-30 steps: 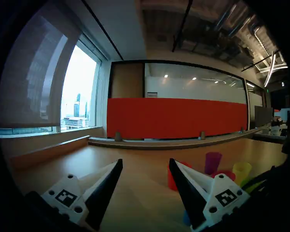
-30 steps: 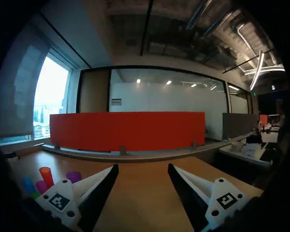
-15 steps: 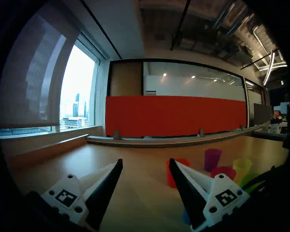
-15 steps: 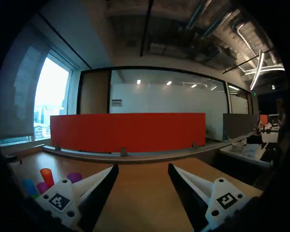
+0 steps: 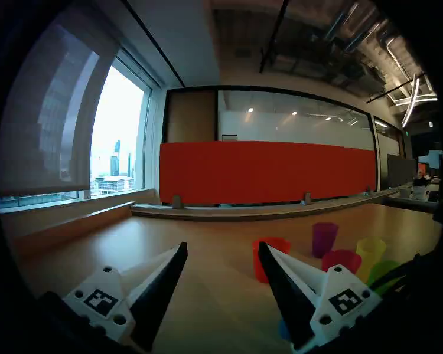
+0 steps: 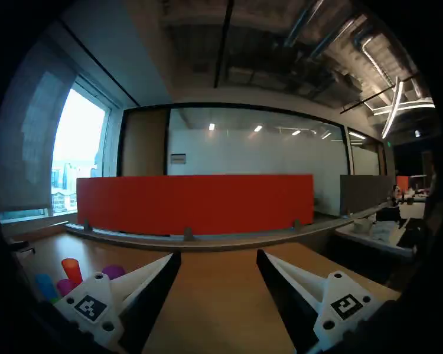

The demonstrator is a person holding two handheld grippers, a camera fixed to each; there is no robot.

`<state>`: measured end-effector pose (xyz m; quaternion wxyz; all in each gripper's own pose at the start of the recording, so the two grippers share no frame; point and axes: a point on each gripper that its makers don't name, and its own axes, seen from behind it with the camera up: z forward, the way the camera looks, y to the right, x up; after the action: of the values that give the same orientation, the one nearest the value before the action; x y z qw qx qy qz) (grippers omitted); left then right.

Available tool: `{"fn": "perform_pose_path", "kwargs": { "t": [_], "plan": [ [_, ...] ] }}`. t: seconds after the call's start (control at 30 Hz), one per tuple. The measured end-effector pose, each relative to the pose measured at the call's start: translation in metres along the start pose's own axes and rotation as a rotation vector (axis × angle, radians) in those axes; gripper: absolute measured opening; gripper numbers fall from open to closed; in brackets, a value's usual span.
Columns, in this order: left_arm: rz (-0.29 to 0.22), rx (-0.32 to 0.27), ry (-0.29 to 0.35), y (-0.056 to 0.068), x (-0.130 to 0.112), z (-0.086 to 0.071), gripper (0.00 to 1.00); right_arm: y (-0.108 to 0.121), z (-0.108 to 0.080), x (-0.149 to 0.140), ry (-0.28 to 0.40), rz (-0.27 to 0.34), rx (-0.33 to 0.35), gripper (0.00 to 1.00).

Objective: Pour water

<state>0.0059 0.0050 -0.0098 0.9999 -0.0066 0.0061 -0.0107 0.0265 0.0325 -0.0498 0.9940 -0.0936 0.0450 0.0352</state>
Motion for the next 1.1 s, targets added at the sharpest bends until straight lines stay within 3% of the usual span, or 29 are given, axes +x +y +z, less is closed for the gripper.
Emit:
{"fn": "perform_pose_path", "kwargs": {
  "t": [1.1],
  "plan": [
    [0.004, -0.005, -0.016, 0.0015, -0.0043, 0.0015, 0.89, -0.009, -0.0079, -0.0022, 0.026, -0.037, 0.035, 0.99]
  ]
}}
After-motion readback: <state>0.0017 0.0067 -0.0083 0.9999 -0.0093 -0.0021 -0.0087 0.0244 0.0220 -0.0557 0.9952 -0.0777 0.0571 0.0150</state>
